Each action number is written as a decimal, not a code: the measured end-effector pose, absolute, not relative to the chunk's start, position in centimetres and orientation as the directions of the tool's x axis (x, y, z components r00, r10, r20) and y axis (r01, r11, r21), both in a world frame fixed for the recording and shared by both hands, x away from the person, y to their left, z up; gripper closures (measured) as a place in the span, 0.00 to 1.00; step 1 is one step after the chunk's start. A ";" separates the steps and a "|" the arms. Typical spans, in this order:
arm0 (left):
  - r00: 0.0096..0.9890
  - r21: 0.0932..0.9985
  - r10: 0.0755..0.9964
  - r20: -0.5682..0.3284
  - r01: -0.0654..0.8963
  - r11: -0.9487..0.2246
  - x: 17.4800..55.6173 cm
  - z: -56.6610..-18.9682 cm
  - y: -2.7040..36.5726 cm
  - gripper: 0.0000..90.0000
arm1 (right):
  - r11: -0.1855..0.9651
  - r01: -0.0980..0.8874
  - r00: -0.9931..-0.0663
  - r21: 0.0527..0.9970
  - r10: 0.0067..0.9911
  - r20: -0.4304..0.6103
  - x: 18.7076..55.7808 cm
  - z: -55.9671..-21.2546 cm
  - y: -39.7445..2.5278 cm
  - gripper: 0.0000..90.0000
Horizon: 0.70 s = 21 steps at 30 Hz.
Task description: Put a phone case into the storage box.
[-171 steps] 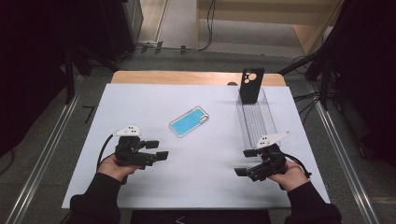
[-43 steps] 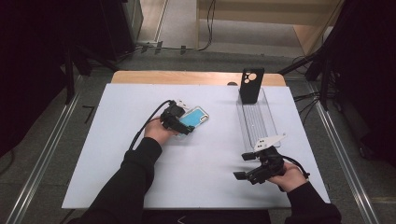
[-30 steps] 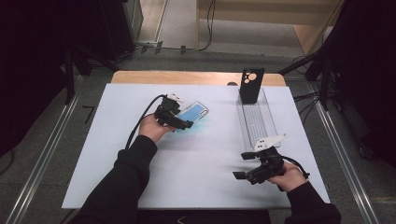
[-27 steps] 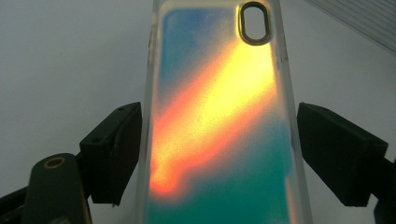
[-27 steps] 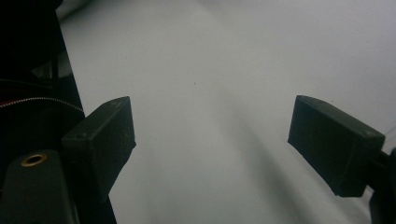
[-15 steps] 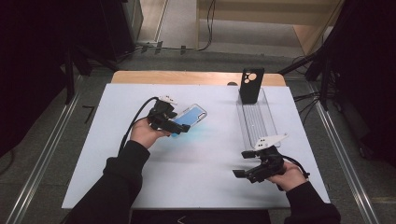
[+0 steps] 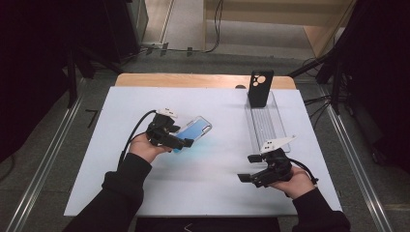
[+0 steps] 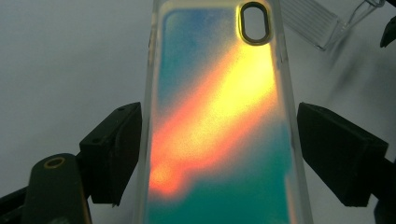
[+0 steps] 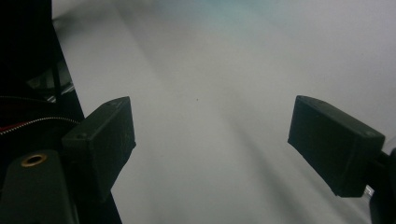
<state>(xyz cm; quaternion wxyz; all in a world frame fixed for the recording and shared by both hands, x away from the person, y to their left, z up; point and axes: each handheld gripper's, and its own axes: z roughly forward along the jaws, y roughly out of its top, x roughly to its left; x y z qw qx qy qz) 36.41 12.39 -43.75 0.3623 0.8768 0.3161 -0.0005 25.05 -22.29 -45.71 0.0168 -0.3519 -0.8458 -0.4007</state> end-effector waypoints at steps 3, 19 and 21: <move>0.800 0.632 0.549 -0.242 0.559 -0.537 35.8 -43.9 12.5 0.19 | 0.415 0.620 -0.741 0.666 0.590 0.322 25.2 -45.6 -22.2 0.14; 0.746 0.656 0.598 -0.291 0.611 -0.444 32.7 -44.6 13.3 0.19 | 0.328 0.659 -0.696 0.677 0.606 0.385 25.5 -44.3 -21.0 0.14; 0.741 0.665 0.605 -0.291 0.611 -0.429 32.3 -44.5 13.3 0.19 | 0.314 0.669 -0.685 0.674 0.614 0.393 25.6 -44.2 -20.8 0.14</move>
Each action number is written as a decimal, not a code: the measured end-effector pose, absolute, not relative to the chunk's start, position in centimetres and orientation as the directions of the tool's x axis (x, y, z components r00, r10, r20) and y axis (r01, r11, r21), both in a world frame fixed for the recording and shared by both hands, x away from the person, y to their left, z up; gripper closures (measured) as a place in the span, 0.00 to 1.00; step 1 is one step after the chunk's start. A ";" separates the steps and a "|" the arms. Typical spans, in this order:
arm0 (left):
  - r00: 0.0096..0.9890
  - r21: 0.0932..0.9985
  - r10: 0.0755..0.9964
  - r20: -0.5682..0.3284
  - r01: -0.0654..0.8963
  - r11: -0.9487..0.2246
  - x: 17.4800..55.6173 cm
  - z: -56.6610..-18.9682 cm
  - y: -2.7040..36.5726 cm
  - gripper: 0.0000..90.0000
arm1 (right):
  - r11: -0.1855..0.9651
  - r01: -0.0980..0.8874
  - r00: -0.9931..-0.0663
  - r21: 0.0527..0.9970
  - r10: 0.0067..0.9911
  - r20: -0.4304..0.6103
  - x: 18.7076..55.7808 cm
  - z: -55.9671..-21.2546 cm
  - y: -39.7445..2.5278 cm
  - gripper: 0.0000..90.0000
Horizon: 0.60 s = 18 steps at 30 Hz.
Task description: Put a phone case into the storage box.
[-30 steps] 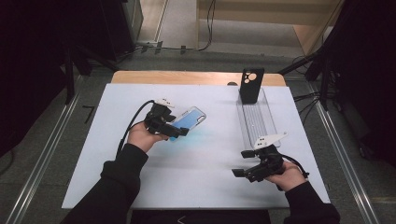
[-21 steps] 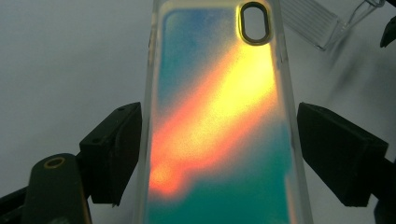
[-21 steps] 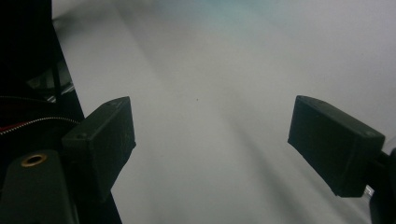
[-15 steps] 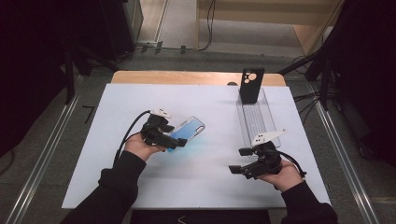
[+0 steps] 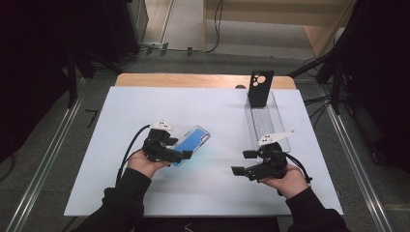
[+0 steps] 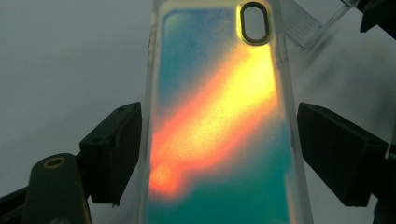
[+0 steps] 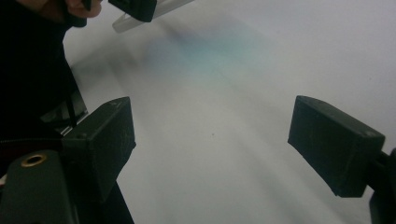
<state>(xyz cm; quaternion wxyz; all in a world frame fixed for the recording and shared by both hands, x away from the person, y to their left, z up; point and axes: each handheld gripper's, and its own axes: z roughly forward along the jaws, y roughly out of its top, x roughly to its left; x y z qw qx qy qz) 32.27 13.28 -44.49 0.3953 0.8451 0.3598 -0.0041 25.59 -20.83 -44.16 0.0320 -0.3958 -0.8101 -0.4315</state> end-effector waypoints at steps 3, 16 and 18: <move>0.729 0.680 0.621 -0.288 0.612 -0.403 31.6 -44.5 13.3 0.19 | 0.301 0.673 -0.676 0.676 0.622 0.396 25.8 -43.9 -20.5 0.14; 0.691 0.734 0.670 -0.271 0.598 -0.320 29.8 -44.7 13.3 0.19 | 0.272 0.681 -0.650 0.680 0.653 0.390 26.6 -42.9 -18.5 0.14; 0.688 0.745 0.678 -0.260 0.589 -0.312 29.5 -44.8 13.1 0.19 | 0.265 0.680 -0.648 0.684 0.654 0.390 26.8 -42.7 -18.2 0.14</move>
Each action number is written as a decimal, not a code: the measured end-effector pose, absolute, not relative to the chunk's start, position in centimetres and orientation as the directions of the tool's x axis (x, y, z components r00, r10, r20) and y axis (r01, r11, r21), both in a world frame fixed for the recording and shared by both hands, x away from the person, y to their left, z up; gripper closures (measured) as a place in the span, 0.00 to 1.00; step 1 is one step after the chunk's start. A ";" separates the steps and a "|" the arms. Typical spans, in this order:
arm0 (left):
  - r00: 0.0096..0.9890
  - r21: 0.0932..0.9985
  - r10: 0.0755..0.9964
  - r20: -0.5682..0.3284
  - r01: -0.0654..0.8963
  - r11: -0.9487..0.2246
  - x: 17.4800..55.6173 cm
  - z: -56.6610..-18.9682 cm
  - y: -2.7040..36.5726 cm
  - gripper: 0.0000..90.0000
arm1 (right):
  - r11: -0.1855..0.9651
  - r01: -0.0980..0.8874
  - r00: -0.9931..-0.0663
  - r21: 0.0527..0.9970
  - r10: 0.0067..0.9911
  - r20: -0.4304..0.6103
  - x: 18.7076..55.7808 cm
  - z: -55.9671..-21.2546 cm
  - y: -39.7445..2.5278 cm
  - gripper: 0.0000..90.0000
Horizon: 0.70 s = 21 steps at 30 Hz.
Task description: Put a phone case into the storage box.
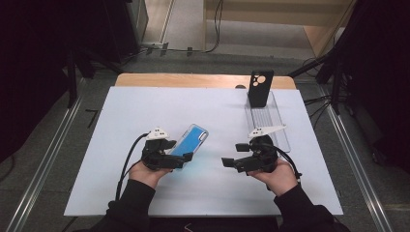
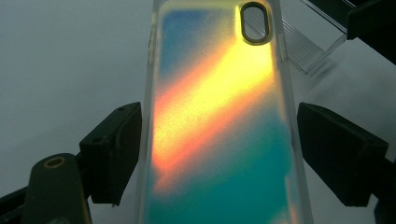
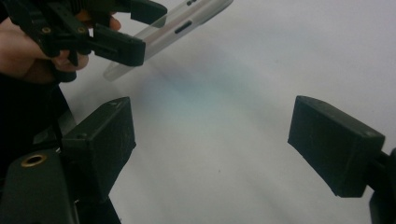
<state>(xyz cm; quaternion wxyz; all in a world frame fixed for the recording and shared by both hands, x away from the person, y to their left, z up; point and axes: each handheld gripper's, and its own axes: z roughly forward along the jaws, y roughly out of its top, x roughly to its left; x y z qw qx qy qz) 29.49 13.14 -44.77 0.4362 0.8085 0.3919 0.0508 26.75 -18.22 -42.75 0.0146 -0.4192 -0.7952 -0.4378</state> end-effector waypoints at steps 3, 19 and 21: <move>0.683 0.762 0.690 -0.242 0.574 -0.300 29.2 -44.9 13.0 0.19 | 0.253 0.682 -0.643 0.687 0.656 0.397 27.0 -42.5 -17.8 0.14; 0.692 0.829 0.699 -0.184 0.491 -0.268 28.2 -45.7 12.1 0.19 | 0.222 0.684 -0.627 0.695 0.665 0.405 29.2 -41.5 -15.9 0.14; 0.690 0.835 0.703 -0.172 0.481 -0.267 28.1 -45.8 11.9 0.19 | 0.218 0.685 -0.624 0.695 0.668 0.406 29.5 -41.5 -15.7 0.14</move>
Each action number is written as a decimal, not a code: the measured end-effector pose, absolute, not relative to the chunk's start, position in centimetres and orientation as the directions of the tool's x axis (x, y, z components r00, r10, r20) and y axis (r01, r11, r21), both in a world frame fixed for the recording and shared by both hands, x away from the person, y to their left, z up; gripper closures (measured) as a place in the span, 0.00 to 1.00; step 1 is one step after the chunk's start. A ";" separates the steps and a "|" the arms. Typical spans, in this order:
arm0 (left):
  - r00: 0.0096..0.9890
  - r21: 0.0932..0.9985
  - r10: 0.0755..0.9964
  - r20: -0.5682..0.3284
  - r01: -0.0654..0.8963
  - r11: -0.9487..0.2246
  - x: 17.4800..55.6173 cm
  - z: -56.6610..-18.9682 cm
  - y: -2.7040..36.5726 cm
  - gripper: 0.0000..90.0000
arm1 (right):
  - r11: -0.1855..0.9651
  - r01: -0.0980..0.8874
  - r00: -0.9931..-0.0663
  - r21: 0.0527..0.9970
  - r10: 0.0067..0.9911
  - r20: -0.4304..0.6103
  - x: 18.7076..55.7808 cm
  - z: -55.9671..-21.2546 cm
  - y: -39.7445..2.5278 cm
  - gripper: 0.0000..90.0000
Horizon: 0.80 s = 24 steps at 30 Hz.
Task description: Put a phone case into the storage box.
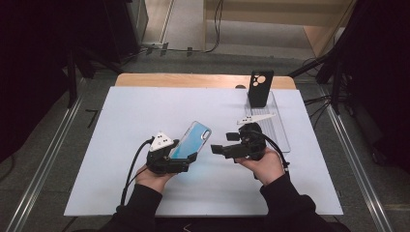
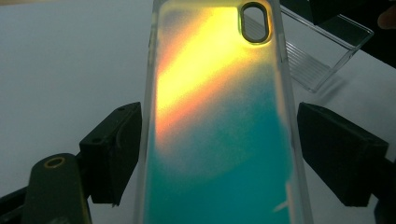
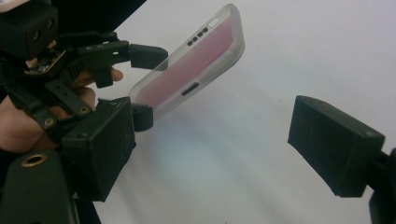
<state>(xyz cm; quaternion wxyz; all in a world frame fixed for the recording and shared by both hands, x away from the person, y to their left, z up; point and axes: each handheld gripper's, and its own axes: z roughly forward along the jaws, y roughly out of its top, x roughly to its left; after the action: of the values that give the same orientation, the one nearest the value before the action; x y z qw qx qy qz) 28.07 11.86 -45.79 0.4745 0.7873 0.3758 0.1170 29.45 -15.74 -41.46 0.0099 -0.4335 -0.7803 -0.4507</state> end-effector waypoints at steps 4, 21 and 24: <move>0.691 0.851 0.706 -0.156 0.457 -0.259 28.0 -45.9 11.6 0.19 | 0.216 0.688 -0.619 0.693 0.672 0.405 30.0 -41.5 -15.5 0.14; 0.694 0.871 0.696 -0.182 0.443 -0.214 27.9 -46.7 10.7 0.19 | 0.184 0.710 -0.583 0.679 0.694 0.422 32.1 -41.7 -14.6 0.15; 0.694 0.875 0.699 -0.175 0.435 -0.213 27.8 -46.8 10.5 0.19 | 0.175 0.718 -0.576 0.674 0.694 0.433 32.6 -41.8 -14.5 0.17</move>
<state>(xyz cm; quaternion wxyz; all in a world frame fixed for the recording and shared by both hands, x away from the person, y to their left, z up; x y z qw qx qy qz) 27.77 10.53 -46.78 0.5073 0.7678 0.3691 0.1301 32.62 -14.48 -41.80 0.0132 -0.4604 -0.7664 -0.4478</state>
